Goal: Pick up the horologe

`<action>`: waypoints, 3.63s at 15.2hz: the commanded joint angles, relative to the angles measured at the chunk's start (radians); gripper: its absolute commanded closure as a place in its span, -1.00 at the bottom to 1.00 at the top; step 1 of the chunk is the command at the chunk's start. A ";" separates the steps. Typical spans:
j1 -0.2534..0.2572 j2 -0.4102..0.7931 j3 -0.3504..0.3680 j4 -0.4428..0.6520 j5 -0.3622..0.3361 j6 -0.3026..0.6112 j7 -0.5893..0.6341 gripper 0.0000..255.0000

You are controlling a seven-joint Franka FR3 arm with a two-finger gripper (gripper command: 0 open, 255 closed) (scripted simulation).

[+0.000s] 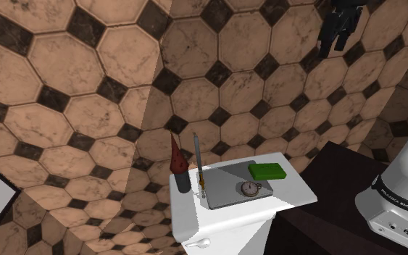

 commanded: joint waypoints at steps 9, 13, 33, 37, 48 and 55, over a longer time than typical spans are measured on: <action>0.062 0.043 0.090 -0.193 0.061 0.231 0.020 -1.00; 0.096 0.097 0.139 -0.266 0.092 0.356 0.029 -1.00; 0.199 0.715 0.412 -0.336 0.069 1.029 0.163 -1.00; 0.210 0.851 0.432 -0.302 -0.027 1.117 0.239 -1.00; 0.227 0.976 0.394 -0.301 -0.144 1.228 0.320 1.00; 0.227 0.977 0.393 -0.300 -0.145 1.229 0.321 1.00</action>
